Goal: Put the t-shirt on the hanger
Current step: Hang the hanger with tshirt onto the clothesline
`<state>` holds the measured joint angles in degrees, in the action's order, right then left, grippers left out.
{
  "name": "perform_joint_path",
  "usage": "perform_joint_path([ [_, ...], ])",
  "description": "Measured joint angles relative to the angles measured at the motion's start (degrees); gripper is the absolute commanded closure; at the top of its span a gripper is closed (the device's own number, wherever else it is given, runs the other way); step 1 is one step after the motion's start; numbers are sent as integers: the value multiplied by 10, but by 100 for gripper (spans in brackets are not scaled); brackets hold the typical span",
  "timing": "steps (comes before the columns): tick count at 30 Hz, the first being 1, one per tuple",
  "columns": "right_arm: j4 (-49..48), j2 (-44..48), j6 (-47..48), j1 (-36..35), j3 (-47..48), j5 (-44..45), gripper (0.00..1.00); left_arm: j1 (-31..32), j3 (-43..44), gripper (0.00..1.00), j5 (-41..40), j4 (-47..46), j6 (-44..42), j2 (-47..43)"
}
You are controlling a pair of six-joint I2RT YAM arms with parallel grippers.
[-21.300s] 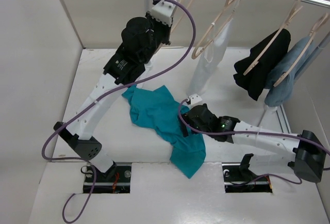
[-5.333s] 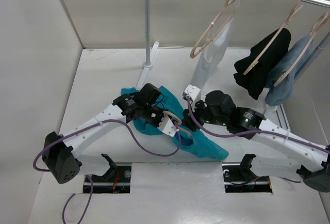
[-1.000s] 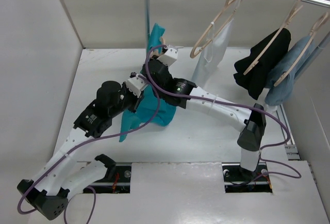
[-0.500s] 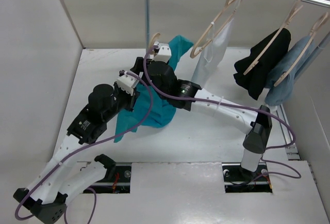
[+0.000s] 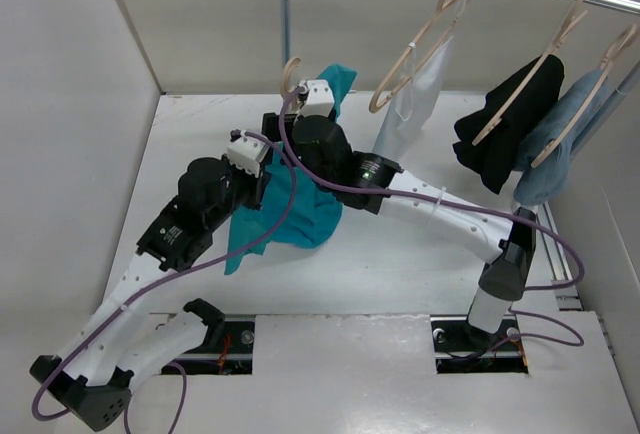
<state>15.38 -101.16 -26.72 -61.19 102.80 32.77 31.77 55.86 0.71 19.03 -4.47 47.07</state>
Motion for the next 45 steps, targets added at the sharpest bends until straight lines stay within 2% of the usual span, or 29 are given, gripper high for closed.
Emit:
perform_joint_path([
  [9, 55, 50, 20, 23, 16, 14, 0, -1, 14, 100, -9, 1, 12, 16],
  [18, 40, 150, 82, 56, -9, -62, 0, -7, 96, 100, -10, 7, 11, 62],
  [22, 16, 231, 119, 49, -57, -99, 0, -8, 171, 100, -10, 10, -7, 115],
  [29, -4, 334, 176, 33, -123, -146, 0, -8, 358, 100, 6, 19, -46, 249],
  [33, -4, 359, 200, 31, -144, -162, 0, -8, 496, 100, 20, 22, -63, 352],
  [37, -4, 374, 216, 26, -157, -170, 0, -8, 540, 100, 26, 6, -76, 404],
  [42, -4, 383, 229, 26, -168, -170, 0, -8, 680, 100, 27, 26, -83, 507],
  [45, -4, 386, 238, 26, -171, -169, 0, -8, 714, 100, 26, 26, -85, 540],
])
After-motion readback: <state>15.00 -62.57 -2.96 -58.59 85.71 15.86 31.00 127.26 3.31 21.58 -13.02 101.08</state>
